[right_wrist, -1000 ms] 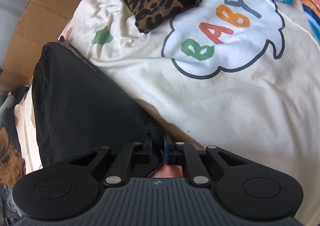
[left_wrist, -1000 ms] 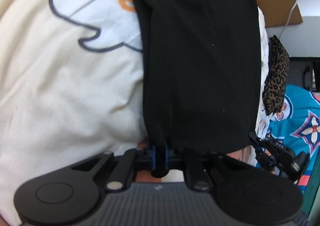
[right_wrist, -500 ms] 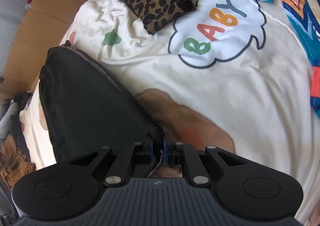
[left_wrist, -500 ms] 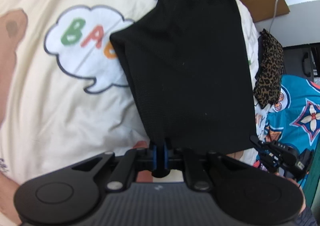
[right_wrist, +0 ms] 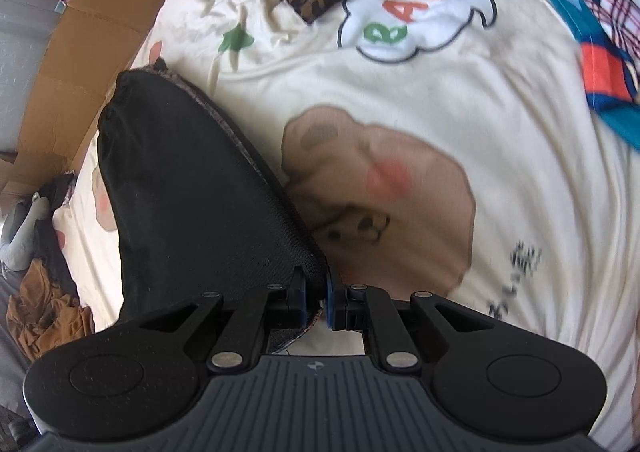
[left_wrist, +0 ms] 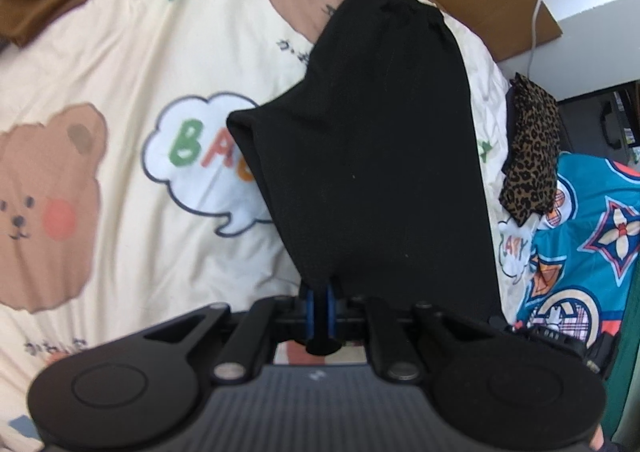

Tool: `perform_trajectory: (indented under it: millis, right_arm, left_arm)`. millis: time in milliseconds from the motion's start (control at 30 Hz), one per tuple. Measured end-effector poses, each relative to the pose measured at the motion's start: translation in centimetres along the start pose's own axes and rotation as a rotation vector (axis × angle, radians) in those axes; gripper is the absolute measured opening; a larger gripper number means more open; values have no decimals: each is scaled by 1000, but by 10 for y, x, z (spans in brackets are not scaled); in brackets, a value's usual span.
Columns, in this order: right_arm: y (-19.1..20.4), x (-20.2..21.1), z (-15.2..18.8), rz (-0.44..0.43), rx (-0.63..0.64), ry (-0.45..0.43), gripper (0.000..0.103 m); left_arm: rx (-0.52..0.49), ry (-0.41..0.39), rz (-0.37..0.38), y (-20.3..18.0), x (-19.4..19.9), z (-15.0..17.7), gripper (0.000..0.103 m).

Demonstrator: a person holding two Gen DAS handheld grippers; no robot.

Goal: Fold clothes
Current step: 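Fold the pants over with the left tool while the right tool holds the edge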

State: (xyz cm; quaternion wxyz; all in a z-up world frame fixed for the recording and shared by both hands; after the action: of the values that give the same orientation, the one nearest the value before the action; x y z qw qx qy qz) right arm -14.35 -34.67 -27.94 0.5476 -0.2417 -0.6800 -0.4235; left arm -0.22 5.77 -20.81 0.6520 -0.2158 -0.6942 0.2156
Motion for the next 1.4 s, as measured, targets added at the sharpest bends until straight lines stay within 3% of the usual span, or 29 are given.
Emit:
perform_trajectory:
  millis: [167, 467, 867, 1133, 1333, 1400]
  right_arm:
    - [4, -1, 24, -7, 6, 35, 7]
    - [11, -12, 52, 8, 79, 107, 7]
    - [5, -49, 57, 54, 123, 151, 7]
    - [1, -73, 58, 89, 126, 177, 9]
    - [-8, -71, 51, 69, 68, 189, 31]
    - [-9, -66, 46, 64, 64, 161, 46]
  left_arm:
    - [-6, 8, -50, 4, 19, -10, 6]
    - [-45, 52, -113, 18, 15, -11, 6]
    - [-13, 140, -154, 65, -51, -6, 6]
    - [39, 183, -139, 103, -85, -1, 7]
    - [57, 192, -101, 118, -92, -3, 17]
    - [62, 184, -89, 122, -90, -5, 25]
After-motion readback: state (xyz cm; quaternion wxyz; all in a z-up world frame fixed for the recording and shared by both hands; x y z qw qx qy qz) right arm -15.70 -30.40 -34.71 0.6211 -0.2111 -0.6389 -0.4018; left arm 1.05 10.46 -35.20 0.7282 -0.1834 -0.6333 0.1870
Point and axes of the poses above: each gripper's, at about its wrist camera, not at the fingertips, and x roughly against the way its jaws point, y to its left, z to its underside, the point moved 2 cm from there along -x, roughly the way its jaws point, and after that the axes turned 11 degrees about z, right-handed, at the moved point
